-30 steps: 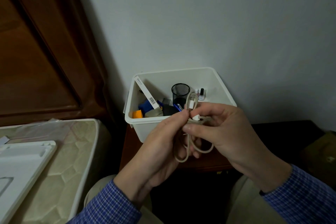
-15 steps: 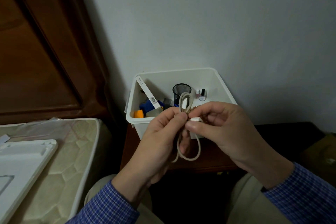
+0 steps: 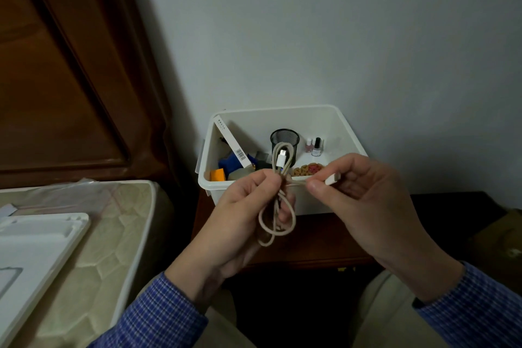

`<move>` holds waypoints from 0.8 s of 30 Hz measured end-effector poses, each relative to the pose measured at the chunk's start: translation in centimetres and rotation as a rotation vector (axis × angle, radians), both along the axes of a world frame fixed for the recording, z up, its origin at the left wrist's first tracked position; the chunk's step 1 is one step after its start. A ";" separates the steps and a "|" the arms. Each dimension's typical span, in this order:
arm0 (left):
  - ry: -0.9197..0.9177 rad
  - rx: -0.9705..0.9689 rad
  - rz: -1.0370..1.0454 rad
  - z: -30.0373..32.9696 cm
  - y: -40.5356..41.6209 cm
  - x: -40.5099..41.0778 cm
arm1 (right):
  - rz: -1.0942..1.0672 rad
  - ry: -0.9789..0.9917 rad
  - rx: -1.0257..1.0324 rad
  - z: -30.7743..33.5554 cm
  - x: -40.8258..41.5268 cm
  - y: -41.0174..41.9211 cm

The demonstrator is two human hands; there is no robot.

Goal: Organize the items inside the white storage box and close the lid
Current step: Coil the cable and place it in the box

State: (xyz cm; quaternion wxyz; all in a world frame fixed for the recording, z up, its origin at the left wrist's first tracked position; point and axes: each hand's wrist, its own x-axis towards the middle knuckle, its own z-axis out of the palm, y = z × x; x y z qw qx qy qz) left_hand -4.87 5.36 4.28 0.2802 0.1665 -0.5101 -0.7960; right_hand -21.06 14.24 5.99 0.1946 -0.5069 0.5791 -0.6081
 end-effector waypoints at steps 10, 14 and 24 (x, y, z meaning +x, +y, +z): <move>0.198 0.071 0.040 -0.5 -1.1 1.3 | 0.035 0.072 0.038 -0.5 -0.6 0.1; 0.023 -0.074 0.126 -0.9 -1.8 1.3 | 0.076 0.190 0.049 -0.5 -0.3 0.5; -0.207 -0.360 0.234 -1.7 -2.4 1.2 | 0.113 0.229 0.085 -0.3 -0.2 1.2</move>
